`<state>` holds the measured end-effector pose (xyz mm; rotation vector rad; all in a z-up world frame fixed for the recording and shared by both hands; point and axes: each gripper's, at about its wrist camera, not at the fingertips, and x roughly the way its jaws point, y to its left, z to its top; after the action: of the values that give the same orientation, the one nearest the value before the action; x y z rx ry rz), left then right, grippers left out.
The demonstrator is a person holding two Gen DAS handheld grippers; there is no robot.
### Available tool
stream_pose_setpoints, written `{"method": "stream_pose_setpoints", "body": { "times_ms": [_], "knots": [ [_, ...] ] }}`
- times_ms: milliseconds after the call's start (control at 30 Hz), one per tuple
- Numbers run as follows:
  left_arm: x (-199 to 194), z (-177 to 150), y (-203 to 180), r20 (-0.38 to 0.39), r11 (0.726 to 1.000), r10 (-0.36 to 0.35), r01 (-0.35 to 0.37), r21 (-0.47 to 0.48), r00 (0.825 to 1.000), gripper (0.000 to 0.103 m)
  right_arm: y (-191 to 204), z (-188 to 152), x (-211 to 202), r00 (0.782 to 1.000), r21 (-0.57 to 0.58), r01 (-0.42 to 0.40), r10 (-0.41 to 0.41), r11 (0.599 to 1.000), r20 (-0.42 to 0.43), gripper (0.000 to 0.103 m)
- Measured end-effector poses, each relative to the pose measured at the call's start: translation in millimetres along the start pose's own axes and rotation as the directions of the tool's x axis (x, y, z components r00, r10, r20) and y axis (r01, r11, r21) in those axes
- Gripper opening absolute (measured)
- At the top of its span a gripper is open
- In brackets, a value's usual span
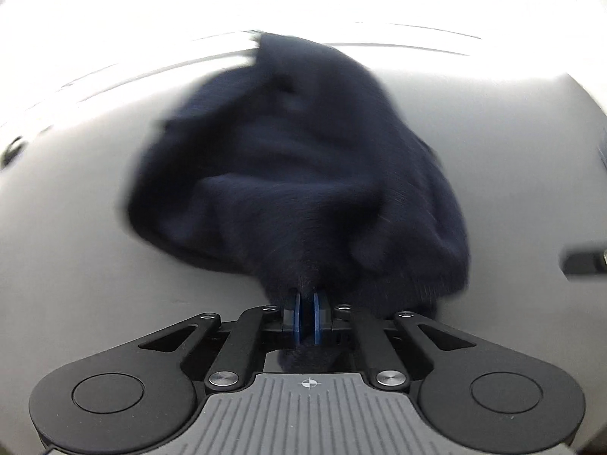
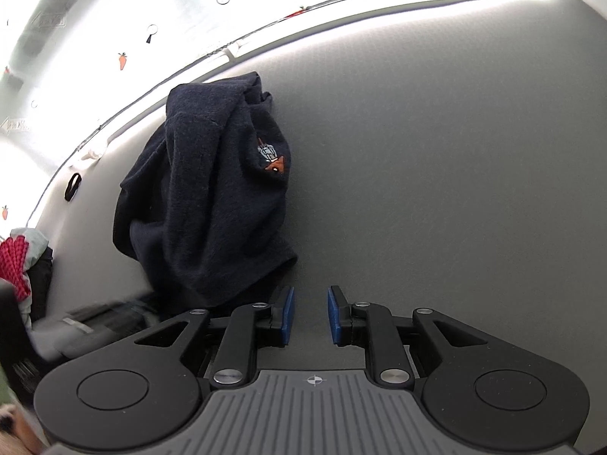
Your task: Fold clothes
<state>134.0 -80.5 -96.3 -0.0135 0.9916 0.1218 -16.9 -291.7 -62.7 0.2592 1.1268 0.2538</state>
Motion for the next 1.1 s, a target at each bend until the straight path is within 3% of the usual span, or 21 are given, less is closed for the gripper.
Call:
{"method": "stream_pose_setpoints", "body": {
  "times_ms": [133, 233, 333, 433, 467, 500, 567, 633, 767, 900, 1100],
  "knots": [
    [4.6, 29.6, 63.1, 0.019, 0.983, 0.124, -0.12, -0.136, 0.992, 0.006, 6.8, 4.0, 8.2, 1.0, -0.033, -0.023, 0.023, 0.999, -0.008, 0.021],
    [14.0, 50.2, 98.8, 0.036, 0.952, 0.262, -0.252, -0.173, 0.964, 0.002, 17.5, 7.9, 13.6, 0.999, -0.081, -0.038, 0.037, 0.996, -0.014, 0.021],
    [13.6, 64.6, 127.6, 0.02, 0.933, 0.29, -0.278, -0.23, 0.957, 0.002, 36.1, 14.0, 20.3, 0.998, -0.162, -0.055, 0.053, 0.985, -0.022, 0.022],
    [11.5, 81.1, 153.9, 0.034, 0.931, 0.239, -0.219, -0.292, 0.97, 0.007, 51.0, 18.1, 24.5, 0.999, -0.235, -0.046, 0.041, 0.971, -0.026, 0.028],
    [12.2, 80.2, 156.1, 0.045, 0.948, 0.185, -0.166, -0.273, 0.982, 0.012, 57.0, 19.6, 26.1, 0.999, -0.268, -0.039, 0.033, 0.963, -0.026, 0.032],
    [5.2, 74.3, 155.6, 0.048, 0.956, 0.161, -0.143, -0.257, 0.986, 0.023, 61.5, 21.1, 27.6, 0.999, -0.29, -0.034, 0.027, 0.956, -0.029, 0.033],
    [5.8, 55.6, 142.5, 0.029, 0.975, 0.117, -0.109, -0.193, 0.993, 0.037, 67.1, 24.8, 30.5, 0.999, -0.307, -0.034, 0.024, 0.951, -0.036, 0.036],
    [0.8, 34.8, 126.0, -0.003, 0.986, 0.091, -0.09, -0.138, 0.996, 0.037, 69.5, 29.2, 33.9, 0.998, -0.304, -0.044, 0.03, 0.952, -0.049, 0.037],
    [32.5, 5.8, 94.5, -0.058, 0.999, 0.041, -0.041, -0.009, 0.997, 0.038, 75.6, 33.1, 39.5, 0.998, -0.323, -0.045, 0.027, 0.945, -0.06, 0.037],
    [39.4, -8.7, 70.1, 0.006, 0.99, 0.083, -0.083, 0.11, 0.997, 0.044, 85.9, 31.4, 43.4, 0.998, -0.382, -0.03, 0.008, 0.924, -0.058, 0.041],
    [82.2, 5.4, 84.6, 0.003, 0.998, 0.031, -0.032, 0.047, 1.0, 0.044, 115.1, 13.9, 52.0, 0.999, -0.608, 0.01, -0.039, 0.794, -0.034, 0.044]
  ]
}}
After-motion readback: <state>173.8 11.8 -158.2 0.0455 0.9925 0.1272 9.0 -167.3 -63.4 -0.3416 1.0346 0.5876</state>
